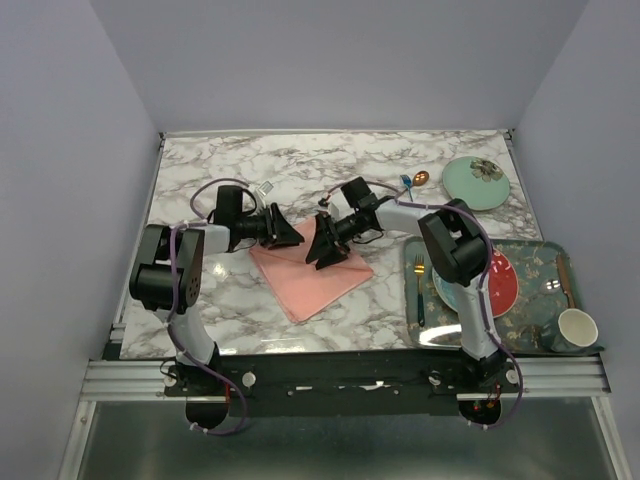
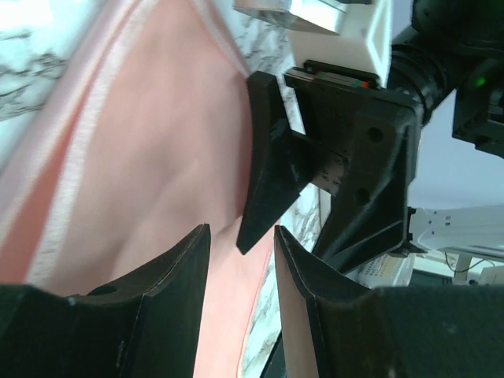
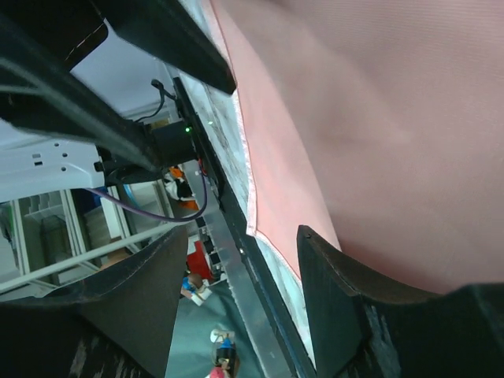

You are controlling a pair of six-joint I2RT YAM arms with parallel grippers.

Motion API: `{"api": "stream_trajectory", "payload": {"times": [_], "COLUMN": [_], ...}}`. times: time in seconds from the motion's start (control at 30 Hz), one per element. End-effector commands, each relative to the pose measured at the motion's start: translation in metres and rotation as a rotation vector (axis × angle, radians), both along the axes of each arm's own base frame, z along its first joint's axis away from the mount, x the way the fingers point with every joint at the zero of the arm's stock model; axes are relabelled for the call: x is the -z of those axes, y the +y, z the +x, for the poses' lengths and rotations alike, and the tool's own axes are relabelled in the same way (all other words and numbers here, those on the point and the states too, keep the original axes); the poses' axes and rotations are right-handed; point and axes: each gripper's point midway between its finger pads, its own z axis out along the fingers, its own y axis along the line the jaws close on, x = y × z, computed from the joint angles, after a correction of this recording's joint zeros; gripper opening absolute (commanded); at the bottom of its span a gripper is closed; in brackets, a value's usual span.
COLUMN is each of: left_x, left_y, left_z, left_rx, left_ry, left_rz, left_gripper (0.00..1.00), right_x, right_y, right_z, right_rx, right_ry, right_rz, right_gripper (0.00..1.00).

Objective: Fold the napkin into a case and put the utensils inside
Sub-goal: Smooth out the upper triangle-folded napkin at the center of the board.

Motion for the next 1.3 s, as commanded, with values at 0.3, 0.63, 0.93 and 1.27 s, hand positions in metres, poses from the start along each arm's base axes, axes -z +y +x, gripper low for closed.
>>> {"api": "stream_trajectory", "payload": {"times": [0.3,0.63,0.93,1.27], "left_x": [0.067,0.080,0.088,0.054], "left_y": [0.037,0.049,0.068,0.075], "left_z": [0.000,-0.001,0.001,0.017], "left_rx": [-0.067,-0.096,-0.133,-0.179], "left_ry": [0.204,0.250,0.277,0.182], "left_rz": [0.054,0.085,0.114,0.050], "left_gripper": [0.47,0.46,0.41,0.37], "right_x": [0.041,0.052,0.047,0.054], "right_y": [-0.022,-0.057,-0.077,-0.066], "right_z": [-0.010,-0.014,-0.022,-0.001], "right_rx": [0.084,0.161,0.167,0.150], "right_ry": [0.193,0.272,0.269,0.203], "right_rz": [-0.042,-0.072,-0.075,-0.079], "right_gripper": [0.66,0.65,0.65,0.65]}}
